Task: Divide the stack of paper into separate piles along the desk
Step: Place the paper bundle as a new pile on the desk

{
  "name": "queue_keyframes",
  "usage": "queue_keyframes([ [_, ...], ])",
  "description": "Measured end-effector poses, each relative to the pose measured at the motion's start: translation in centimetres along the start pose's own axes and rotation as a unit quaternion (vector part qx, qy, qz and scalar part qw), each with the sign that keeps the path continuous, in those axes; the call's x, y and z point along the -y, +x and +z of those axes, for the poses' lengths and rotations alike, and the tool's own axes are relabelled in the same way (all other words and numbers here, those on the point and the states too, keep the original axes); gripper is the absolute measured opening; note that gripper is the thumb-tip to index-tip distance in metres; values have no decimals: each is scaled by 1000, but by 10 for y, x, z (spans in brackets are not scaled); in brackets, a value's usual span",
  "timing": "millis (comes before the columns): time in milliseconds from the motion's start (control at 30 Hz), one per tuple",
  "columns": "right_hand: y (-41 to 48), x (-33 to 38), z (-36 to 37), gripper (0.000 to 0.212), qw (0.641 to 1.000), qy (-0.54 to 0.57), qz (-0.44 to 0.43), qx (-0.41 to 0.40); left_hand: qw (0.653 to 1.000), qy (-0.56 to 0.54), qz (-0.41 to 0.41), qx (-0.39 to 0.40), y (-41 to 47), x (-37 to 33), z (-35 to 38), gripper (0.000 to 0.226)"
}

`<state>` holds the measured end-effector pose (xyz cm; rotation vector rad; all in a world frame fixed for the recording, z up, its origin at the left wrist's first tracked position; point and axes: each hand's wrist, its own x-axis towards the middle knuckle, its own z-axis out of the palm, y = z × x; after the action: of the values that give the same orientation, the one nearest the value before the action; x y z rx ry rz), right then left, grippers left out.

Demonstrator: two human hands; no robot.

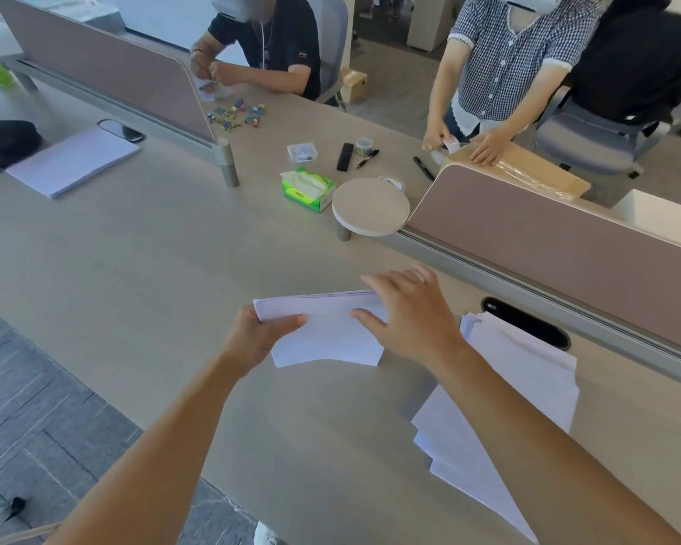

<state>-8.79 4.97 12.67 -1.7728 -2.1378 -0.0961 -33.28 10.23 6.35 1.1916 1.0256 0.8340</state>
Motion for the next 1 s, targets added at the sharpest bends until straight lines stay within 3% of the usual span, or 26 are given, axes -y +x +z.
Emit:
queue_keyframes([
  [67, -4, -21, -4, 45, 978, 180, 93, 56, 1000, 9, -4, 7, 2, 0, -3, 41],
  [133, -8, -33, -2, 51, 916, 340, 186, 101, 1000, 19, -6, 13, 3, 0, -5, 45],
  [200, -9, -37, 12, 50, 863, 430, 243, 108, 1000, 24, 2, 15, 3, -1, -6, 41],
  [267, -9, -34, 26, 45, 822, 490, 264, 120, 999, 27, 12, 20, 3, -3, -5, 34],
  [367, -10, -27, 44, 44, 793, 535, 275, 101, 1000, 13, 18, 12, 4, -3, -1, 40],
  [500, -6, -19, 45, 18, 746, 579, 324, 52, 999, 11, 27, -30, 6, -7, 3, 48],
  [633, -4, -21, 42, 15, 733, 599, 318, 55, 999, 22, 22, -22, 9, -9, -3, 44],
  [767, -7, -28, 48, 32, 726, 605, 318, 77, 1000, 3, -1, -28, 9, -3, -5, 40],
  [1000, -5, -25, 56, 19, 728, 605, 313, 83, 999, 7, 21, -26, 5, -4, 8, 23],
])
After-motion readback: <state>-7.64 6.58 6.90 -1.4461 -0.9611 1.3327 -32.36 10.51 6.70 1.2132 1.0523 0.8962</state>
